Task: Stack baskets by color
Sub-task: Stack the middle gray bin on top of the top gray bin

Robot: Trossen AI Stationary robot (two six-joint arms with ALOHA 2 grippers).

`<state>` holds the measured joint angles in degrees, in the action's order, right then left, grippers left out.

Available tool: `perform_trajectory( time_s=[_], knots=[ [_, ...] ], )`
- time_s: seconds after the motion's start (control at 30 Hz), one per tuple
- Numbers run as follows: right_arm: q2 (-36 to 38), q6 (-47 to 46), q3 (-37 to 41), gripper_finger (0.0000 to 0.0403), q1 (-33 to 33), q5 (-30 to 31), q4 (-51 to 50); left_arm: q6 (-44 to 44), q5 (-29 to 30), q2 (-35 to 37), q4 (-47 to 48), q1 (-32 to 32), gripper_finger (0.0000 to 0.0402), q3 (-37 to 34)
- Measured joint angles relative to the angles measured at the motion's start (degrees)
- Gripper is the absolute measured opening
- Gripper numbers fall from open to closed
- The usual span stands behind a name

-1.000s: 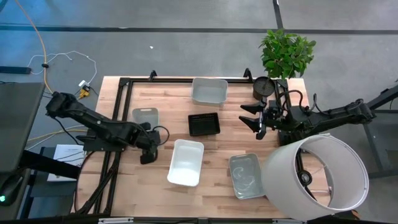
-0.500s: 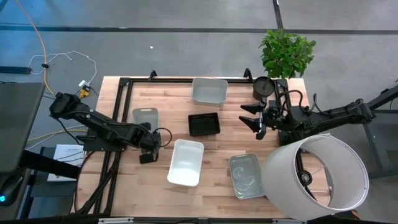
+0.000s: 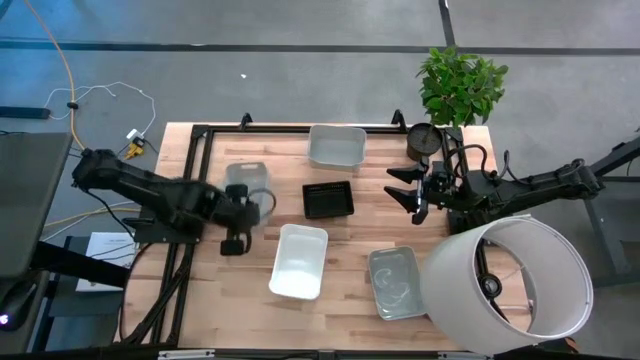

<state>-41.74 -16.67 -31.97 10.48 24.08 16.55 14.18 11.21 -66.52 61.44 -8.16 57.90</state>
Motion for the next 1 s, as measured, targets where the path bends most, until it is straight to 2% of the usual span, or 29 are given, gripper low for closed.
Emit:
perform_trajectory(
  time_s=[0.13, 0.27, 0.47, 0.57, 0.67, 0.8, 0.93, 1.0],
  knots=[
    [0.02, -1.28, 0.0, 0.027, 0.0, 0.14, 0.0, -8.41, 1.75, -0.09, 2.34, 6.05, 0.0, 10.64],
    [0.0, -1.28, 0.0, 0.027, 0.0, 0.11, 0.0, -25.94, 6.08, -3.03, 1.27, 12.79, 0.0, 19.03],
    [0.02, -0.83, 0.0, 0.027, 0.0, 0.44, 0.91, -54.17, 5.08, -14.4, 1.27, 22.37, 0.0, 27.94],
    [0.01, 0.52, 0.0, 0.027, 0.0, 0.88, 2.12, -71.04, 4.66, -20.0, 0.92, 24.36, 0.0, 29.65],
    [0.0, 2.03, -0.02, 0.027, 0.0, 2.46, 3.27, -84.77, 1.94, -23.83, -4.57, 26.04, 0.0, 29.52],
    [-0.49, 3.86, -0.09, 0.027, 0.0, 3.67, 4.99, -93.12, 2.63, -28.45, -16.86, 26.77, 0.0, 29.94],
    [-0.82, 4.63, -0.09, 0.027, 0.0, 3.91, 5.42, -100.85, 7.05, -33.31, -23.35, 27.02, 0.0, 29.59],
    [-1.06, 4.88, -0.09, 0.027, 0.0, 3.95, 5.62, -105.95, 9.48, -34.76, -23.73, 27.57, 0.0, 29.8]
  ],
)
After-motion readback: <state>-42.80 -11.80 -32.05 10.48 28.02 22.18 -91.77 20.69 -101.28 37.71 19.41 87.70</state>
